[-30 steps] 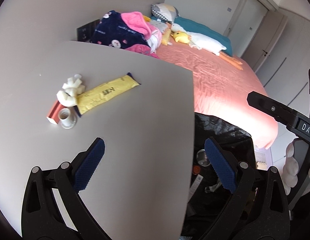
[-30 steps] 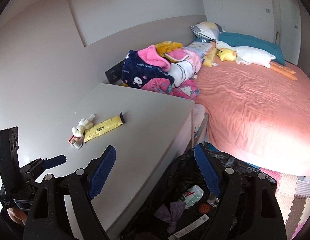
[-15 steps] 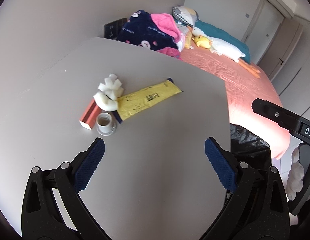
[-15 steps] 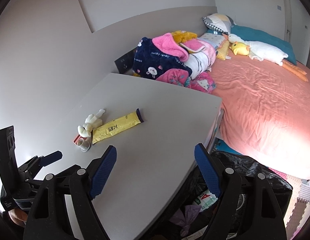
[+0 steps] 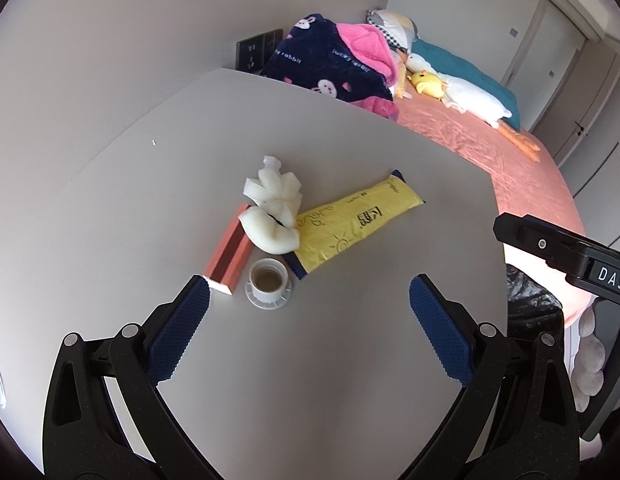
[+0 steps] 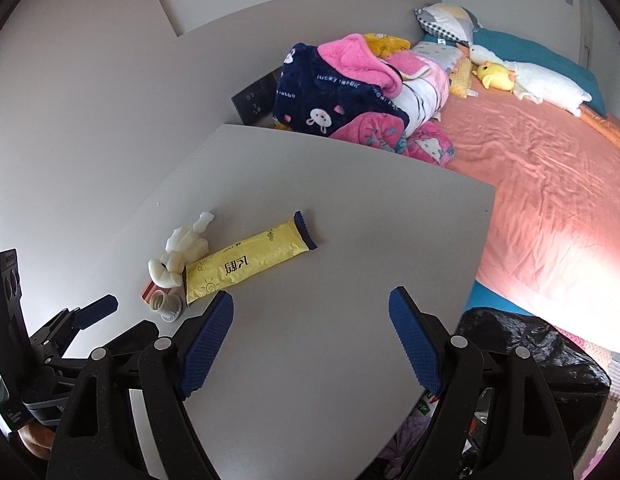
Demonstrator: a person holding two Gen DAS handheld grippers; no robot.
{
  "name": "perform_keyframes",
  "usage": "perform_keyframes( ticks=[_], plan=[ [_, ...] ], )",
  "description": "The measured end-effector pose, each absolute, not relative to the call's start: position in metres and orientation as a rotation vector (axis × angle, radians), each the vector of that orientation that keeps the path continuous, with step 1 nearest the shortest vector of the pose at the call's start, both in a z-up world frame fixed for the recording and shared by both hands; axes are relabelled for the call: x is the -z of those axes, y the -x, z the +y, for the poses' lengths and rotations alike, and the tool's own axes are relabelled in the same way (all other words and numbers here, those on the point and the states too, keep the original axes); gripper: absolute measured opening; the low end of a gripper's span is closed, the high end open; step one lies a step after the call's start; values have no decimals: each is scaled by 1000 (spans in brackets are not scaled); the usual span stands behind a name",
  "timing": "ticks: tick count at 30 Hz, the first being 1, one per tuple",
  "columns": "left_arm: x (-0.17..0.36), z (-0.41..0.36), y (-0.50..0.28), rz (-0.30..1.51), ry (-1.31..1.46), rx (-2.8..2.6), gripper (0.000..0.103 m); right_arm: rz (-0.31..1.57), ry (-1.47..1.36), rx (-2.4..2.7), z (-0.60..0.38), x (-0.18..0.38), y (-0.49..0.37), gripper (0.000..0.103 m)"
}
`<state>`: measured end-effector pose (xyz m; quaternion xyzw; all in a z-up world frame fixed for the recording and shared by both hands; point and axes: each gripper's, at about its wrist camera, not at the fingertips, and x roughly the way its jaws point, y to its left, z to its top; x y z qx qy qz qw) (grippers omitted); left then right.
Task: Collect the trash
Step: 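Move both tools back over the table toward the foam and yellow wrapper, then grasp the white foam pieces with the left tool while the right tool grasps the yellow wrapper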
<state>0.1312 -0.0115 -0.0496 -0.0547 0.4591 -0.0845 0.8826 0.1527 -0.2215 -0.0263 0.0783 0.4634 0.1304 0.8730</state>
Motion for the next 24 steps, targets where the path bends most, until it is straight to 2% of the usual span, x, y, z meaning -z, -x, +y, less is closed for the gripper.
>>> perform_keyframes(
  ticks=[14,24],
  plan=[
    [61,0,-175,967,85,150,96,1095,-257,-248,-196,57,-196,81],
    [76,4,-200,999,61,147,94,1191,-348,-227,-178,77,-224,68]
  ],
)
